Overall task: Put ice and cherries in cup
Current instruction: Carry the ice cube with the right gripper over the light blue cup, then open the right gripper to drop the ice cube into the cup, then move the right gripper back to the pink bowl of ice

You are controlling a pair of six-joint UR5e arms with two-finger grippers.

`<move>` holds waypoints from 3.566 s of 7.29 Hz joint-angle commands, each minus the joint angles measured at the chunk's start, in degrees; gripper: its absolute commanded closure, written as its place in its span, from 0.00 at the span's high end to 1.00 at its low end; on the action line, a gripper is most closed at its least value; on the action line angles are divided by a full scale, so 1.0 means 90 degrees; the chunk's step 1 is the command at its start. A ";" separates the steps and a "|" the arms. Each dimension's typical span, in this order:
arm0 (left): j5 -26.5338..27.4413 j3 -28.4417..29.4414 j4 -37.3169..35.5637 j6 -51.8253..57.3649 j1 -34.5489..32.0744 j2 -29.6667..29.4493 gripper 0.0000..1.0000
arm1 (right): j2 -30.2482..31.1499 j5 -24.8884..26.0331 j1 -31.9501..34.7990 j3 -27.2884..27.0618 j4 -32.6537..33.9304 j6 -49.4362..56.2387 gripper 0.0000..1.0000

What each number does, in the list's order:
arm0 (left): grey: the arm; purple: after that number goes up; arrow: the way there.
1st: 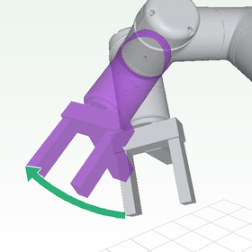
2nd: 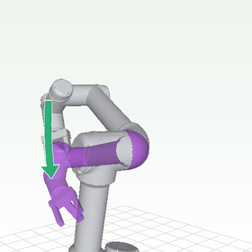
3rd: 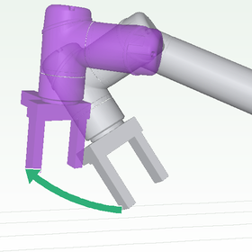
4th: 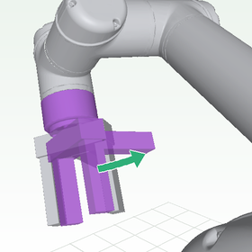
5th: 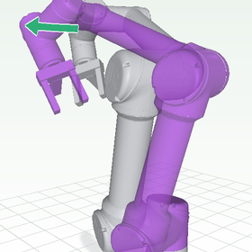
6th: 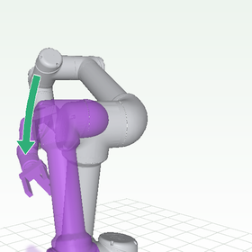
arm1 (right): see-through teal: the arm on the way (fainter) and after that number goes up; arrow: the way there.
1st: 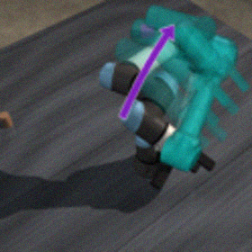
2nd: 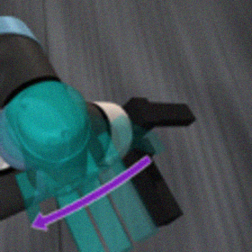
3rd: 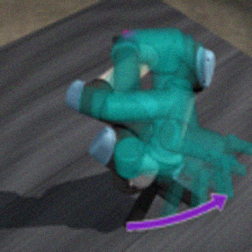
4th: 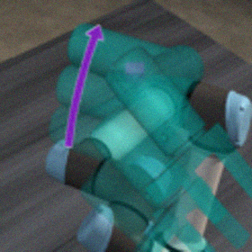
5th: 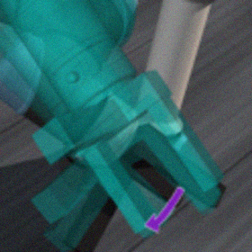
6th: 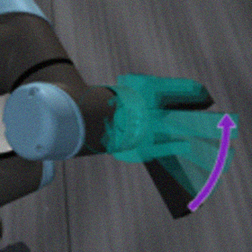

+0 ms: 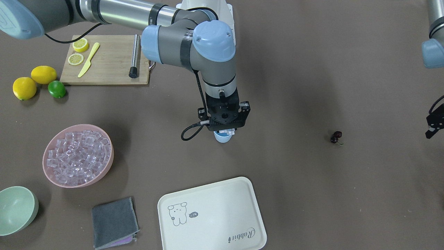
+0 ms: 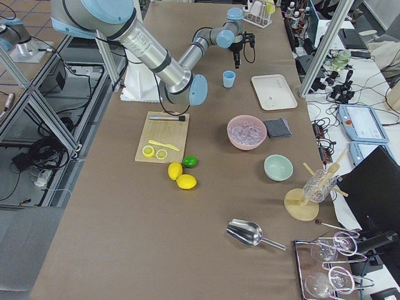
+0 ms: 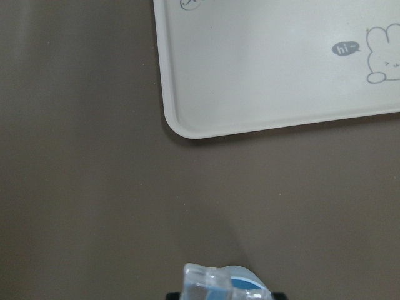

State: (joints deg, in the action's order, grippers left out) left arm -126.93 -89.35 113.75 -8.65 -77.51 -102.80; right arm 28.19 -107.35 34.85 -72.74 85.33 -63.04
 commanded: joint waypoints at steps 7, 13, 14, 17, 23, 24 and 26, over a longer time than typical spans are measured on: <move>-0.0008 0.0035 0.0076 0.0024 0.0037 -0.0043 0.98 | 0.0276 0.0385 -0.0444 0.0026 -0.0018 0.0042 0.83; -0.0067 -0.0033 0.0105 -0.0064 0.0047 0.0016 0.98 | 0.0789 -0.1301 0.1319 -0.1356 0.0820 0.0866 0.99; -0.0067 -0.0179 0.0105 -0.0509 0.0047 -0.0023 0.98 | 0.1693 -0.1382 0.1604 -0.1806 0.0745 0.1500 0.99; -0.0027 -0.0316 0.0183 -0.0941 0.0545 -0.0062 0.98 | 0.3116 -0.1714 0.2212 -0.1987 0.0579 0.3166 0.99; -0.0018 -0.0959 0.0826 -0.1206 0.0429 0.1067 0.98 | 0.3449 -0.2486 0.2232 -0.1136 -0.1462 0.3234 0.99; -0.0027 -0.0961 0.0983 -0.1352 0.0399 0.1100 0.98 | 0.3392 -0.2592 0.2319 -0.1233 -0.1473 0.3264 0.99; -0.0066 -0.0962 0.0984 -0.1382 0.0399 0.1042 0.98 | 0.3469 -0.2516 0.2320 -0.1234 -0.1444 0.3274 0.98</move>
State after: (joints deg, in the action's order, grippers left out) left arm -127.21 -97.94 122.33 -20.76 -73.86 -93.40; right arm 59.00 -130.38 55.67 -83.68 72.19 -33.68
